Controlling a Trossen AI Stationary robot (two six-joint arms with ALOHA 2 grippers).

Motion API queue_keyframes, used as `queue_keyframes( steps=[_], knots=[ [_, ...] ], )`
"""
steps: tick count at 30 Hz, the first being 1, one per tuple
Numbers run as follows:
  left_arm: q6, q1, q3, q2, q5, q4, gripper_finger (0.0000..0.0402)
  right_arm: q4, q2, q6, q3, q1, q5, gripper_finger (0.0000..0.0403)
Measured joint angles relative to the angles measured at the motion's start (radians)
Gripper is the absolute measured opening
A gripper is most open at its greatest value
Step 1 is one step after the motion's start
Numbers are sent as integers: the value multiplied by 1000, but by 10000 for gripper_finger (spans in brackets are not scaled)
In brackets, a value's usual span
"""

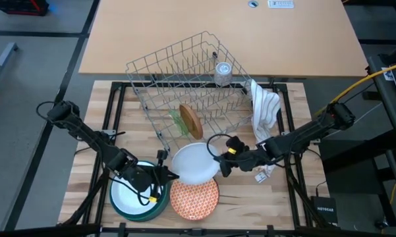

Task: Sort dishes
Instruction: Put the white plate into the dish rack

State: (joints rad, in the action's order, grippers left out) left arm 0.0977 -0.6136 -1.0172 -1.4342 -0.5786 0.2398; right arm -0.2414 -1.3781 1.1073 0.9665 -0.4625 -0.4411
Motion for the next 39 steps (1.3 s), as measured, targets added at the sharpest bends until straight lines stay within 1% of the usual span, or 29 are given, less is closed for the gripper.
queue_keyframes(
  steps=[5,7,10,14,20,24,28,30,32,36,39],
  knots=[
    [-8,-2,1,0,-9,-44,1,-162,1,-46,91,-1,-43,15],
    [-41,-10,3,-1,-11,-91,1,-254,4,-56,135,-2,-74,15],
    [-125,-20,3,-2,-14,-182,1,-371,5,-117,202,-3,-115,15],
    [-187,-24,3,1,-12,-241,1,-471,5,-177,299,-3,-189,15],
    [-186,-23,3,2,-12,-249,1,-684,5,-184,464,-3,-365,15],
    [-185,-23,3,2,-12,-249,1,-820,5,-184,566,-3,-527,15],
    [-190,-23,3,2,-11,-249,1,-900,5,-172,641,-2,-715,15],
    [-199,-23,3,2,-11,-249,1,-919,5,-172,666,9,-786,15],
    [-203,-23,3,2,-11,-249,1,-947,5,-172,683,30,-808,15],
    [-203,-23,3,3,-9,-249,1,-1004,3,-169,689,101,-803,15],
    [-202,-23,3,3,-9,-248,1,-1058,3,-135,689,166,-794,15]
  ],
)
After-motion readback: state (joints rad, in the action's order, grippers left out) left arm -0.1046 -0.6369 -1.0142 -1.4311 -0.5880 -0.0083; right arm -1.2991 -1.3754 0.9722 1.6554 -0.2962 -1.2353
